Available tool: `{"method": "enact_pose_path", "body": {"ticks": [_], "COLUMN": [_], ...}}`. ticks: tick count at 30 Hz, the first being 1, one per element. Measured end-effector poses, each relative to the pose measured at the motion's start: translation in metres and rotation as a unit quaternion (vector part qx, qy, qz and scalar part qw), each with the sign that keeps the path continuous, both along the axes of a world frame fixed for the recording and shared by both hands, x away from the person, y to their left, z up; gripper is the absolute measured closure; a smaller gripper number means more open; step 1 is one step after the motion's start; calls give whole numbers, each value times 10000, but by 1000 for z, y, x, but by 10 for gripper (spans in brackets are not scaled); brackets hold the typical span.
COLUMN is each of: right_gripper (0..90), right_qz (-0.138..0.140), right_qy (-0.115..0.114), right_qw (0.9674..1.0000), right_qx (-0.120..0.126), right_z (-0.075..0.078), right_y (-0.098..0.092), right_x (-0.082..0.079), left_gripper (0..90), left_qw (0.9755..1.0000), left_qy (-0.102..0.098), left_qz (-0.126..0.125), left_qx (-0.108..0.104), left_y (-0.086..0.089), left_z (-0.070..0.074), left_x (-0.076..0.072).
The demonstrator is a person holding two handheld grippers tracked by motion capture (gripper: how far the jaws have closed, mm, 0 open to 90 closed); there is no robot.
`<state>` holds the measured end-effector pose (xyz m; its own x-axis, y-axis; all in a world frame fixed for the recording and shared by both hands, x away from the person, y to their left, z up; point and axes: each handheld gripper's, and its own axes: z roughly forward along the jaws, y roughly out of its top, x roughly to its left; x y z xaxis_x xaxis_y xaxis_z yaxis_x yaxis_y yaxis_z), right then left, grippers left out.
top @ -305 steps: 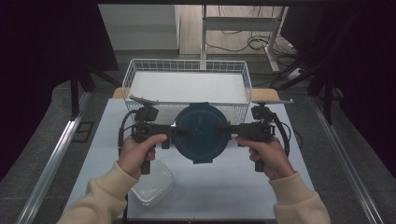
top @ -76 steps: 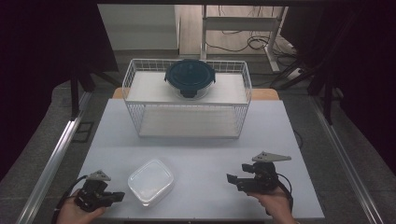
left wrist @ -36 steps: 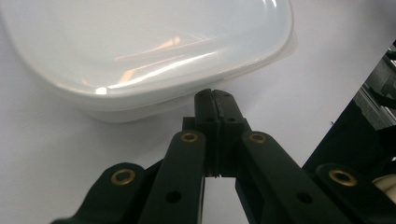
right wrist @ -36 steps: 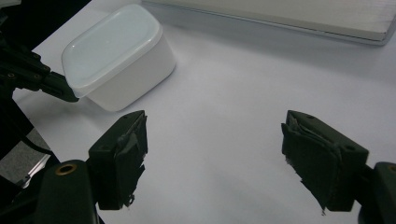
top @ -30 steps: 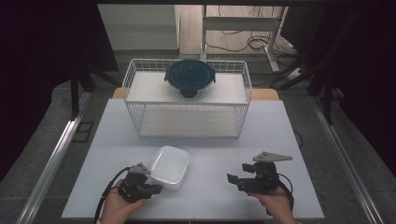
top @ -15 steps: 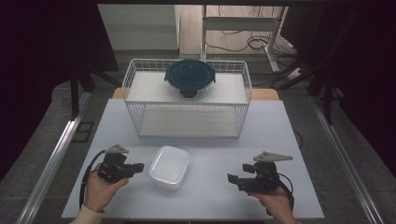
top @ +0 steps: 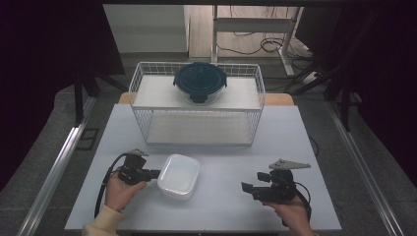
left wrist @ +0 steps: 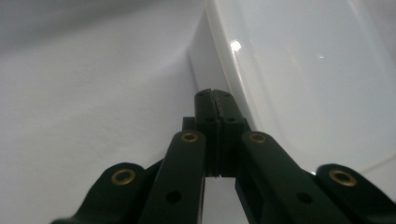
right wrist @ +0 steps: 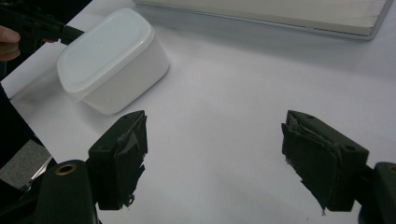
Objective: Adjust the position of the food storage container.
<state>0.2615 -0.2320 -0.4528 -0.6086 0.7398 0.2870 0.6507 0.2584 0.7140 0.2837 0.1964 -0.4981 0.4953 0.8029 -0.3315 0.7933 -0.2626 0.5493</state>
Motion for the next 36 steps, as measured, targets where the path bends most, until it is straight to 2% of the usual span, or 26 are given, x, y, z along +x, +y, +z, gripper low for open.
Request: {"method": "enact_pose_path", "body": {"ticks": [1, 2, 5, 6, 7, 15, 23, 27, 29, 34, 36], "right_gripper": [220, 220, 219, 219, 218, 218, 218, 217, 217, 214, 213], "right_qz": [7, 13, 42, 45, 47, 17, 46, 62, 57, 139, 153], "right_qy": [-1, 10, 2, 5, 5, 14, 13, 18, 13, 34, 11], "right_qw": [10000, 10000, 10000, 10000, 10000, 10000, 10000, 10000, 10000, 9999, 9999], "right_qx": [-6, -8, -18, -18, -17, -3, -21, -25, -7, -13, 2], "right_z": [0, 0, -1, -1, 0, 0, -1, -1, -2, -4, -3], "right_y": [0, 1, 2, 3, 3, 1, 4, 3, 3, 6, 6], "right_x": [0, 0, 0, -1, -1, 0, -1, 0, 0, 0, -1], "left_gripper": [900, 900, 900, 900, 900, 900, 900, 900, 900, 900, 900], "left_qw": [10000, 10000, 9995, 9994, 9991, 9980, 9974, 9974, 9979, 9982, 9987], "left_qy": [8, 16, 110, 125, 160, 241, 292, 254, 200, 95, -6], "left_qz": [-71, -47, -234, -229, -326, -429, -545, -568, -555, -464, -428], "left_qx": [22, -47, -192, -239, -210, -400, -369, -371, -277, -360, -262], "left_y": [-1, -4, -13, -16, -19, -34, -46, -53, -54, -56, -53], "left_z": [0, 0, -2, -3, -4, -7, -12, -13, -13, -13, -11], "left_x": [-1, -1, -1, -2, -2, -4, -3, -4, -5, -5, -6]}}
